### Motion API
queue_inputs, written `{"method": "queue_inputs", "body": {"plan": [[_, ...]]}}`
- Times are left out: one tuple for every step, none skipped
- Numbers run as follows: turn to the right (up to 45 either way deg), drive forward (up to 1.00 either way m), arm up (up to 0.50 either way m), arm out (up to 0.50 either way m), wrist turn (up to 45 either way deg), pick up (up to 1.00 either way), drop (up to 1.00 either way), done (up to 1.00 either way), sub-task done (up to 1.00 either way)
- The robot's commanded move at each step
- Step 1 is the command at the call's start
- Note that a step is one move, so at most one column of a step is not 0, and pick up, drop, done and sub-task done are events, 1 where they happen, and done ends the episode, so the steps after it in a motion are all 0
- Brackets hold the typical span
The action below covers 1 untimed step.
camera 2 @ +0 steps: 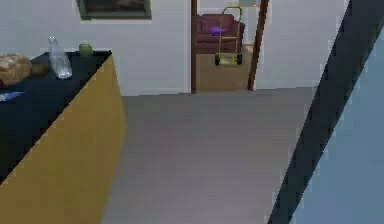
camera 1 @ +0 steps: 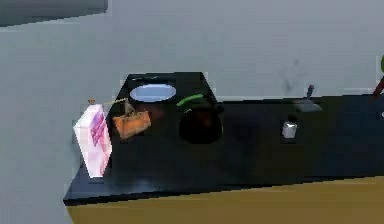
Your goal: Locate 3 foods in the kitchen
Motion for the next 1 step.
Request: {"method": "queue_inputs", "body": {"plan": [[45.0, 0.0, 0.0, 0.0, 0.0, 0.0, 0.0, 0.0, 0.0]]}}
